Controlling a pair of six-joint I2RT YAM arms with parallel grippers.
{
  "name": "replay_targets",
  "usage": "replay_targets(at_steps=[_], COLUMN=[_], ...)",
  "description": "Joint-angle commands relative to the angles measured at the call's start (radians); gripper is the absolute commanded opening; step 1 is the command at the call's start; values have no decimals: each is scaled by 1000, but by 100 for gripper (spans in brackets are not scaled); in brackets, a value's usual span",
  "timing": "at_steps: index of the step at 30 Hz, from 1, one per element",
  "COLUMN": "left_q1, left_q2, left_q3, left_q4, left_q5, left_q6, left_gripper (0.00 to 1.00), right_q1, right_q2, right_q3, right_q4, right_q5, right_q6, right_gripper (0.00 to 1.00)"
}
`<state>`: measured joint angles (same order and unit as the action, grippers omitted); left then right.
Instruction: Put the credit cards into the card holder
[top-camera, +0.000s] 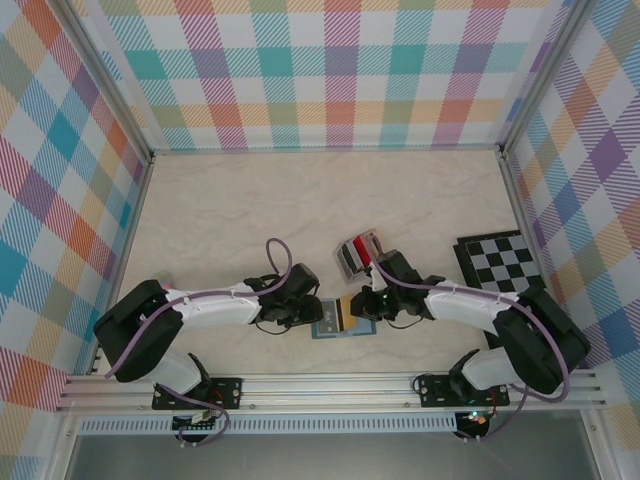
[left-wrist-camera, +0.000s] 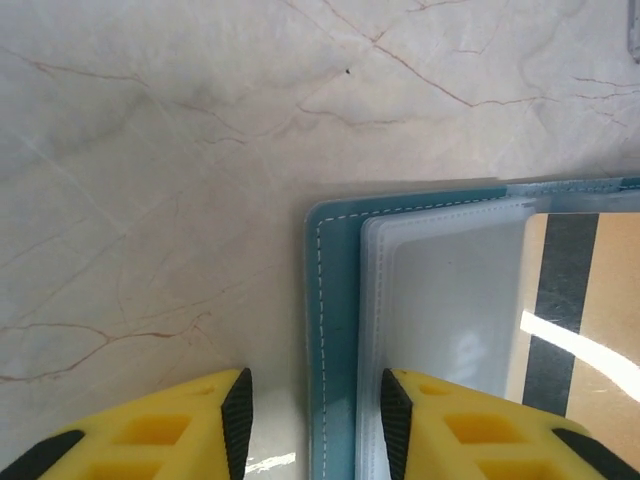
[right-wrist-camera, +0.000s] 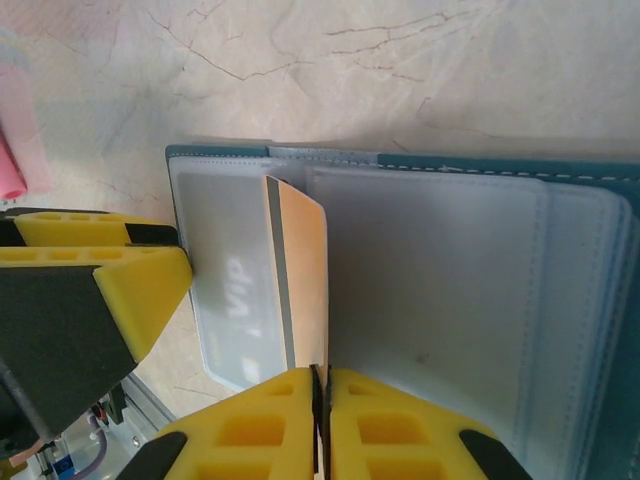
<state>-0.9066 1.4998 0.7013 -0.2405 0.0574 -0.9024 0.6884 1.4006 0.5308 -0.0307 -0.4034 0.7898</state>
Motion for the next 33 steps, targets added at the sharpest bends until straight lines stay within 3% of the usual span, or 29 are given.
replay_targets(at_steps=[1,6,19,26,33], left_q1=[2,2,0,0,0], left_q2=[36,36,51,45,46], left_q3=[-19,-25,-16,-11,-16], left_q4=[33,35,45,33,54], left_q5=[21,19,30,24,34], left_q6=[-2,-4,-4,-4,-6], left_gripper=[37,35,34,33,33], right_q1=[8,8,37,48,77], right_q2=[21,-61,34,23,50], right_q3=[-24,-43,-22,6,23], right_q4=[15,0,60,-24,31], right_q5=[1,19,-24,29,19], right_q6=[16,38,55,43,99], right_gripper=[9,10,10,10,13])
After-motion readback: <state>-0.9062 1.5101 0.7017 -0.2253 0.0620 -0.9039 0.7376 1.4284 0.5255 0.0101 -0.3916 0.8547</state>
